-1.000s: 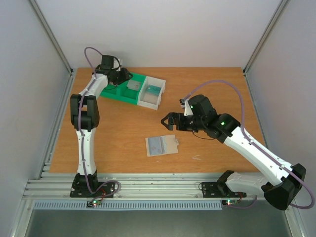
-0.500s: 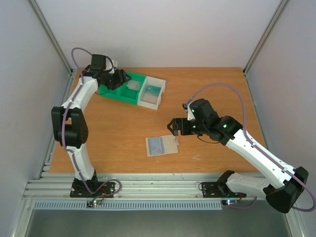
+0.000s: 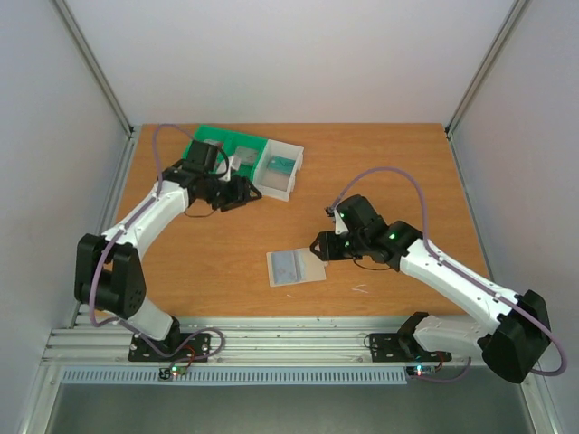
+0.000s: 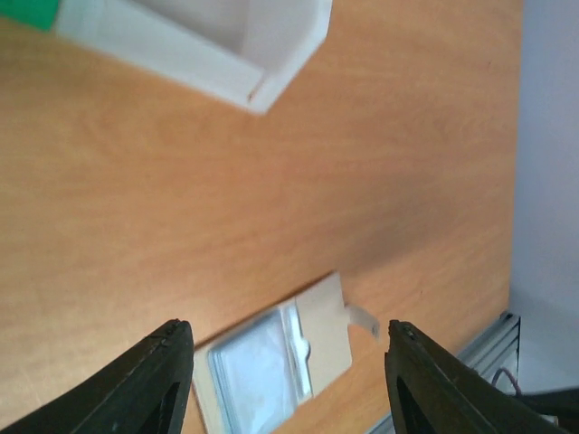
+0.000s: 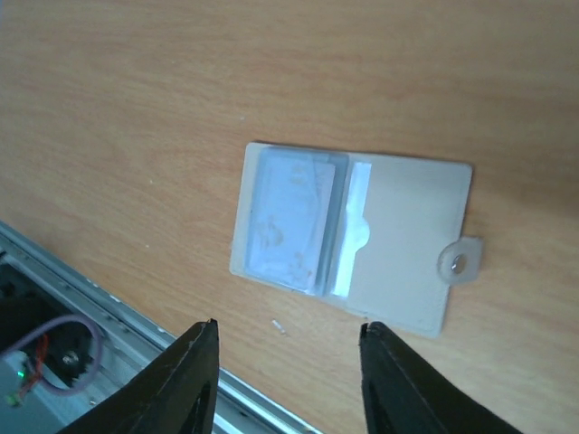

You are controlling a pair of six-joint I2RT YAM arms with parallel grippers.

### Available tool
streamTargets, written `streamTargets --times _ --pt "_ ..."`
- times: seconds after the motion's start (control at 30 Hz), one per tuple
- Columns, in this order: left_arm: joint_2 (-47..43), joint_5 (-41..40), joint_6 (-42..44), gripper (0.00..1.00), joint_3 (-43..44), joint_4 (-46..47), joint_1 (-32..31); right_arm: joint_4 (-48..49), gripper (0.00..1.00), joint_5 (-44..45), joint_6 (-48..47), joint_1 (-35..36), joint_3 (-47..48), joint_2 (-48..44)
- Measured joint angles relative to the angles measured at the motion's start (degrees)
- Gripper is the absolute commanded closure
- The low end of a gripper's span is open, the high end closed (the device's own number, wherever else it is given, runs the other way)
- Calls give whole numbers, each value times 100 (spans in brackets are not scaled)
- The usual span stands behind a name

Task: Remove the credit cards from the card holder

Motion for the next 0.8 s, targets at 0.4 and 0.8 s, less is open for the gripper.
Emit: streamTargets --times 0.4,0.8 --pt "-876 249 -341 43 -1727 673 -393 1003 61 -490 282 0 -505 1108" --pt "-1362 695 -1185 47 -3027 2057 -597 1773 65 -887 507 0 -505 2249"
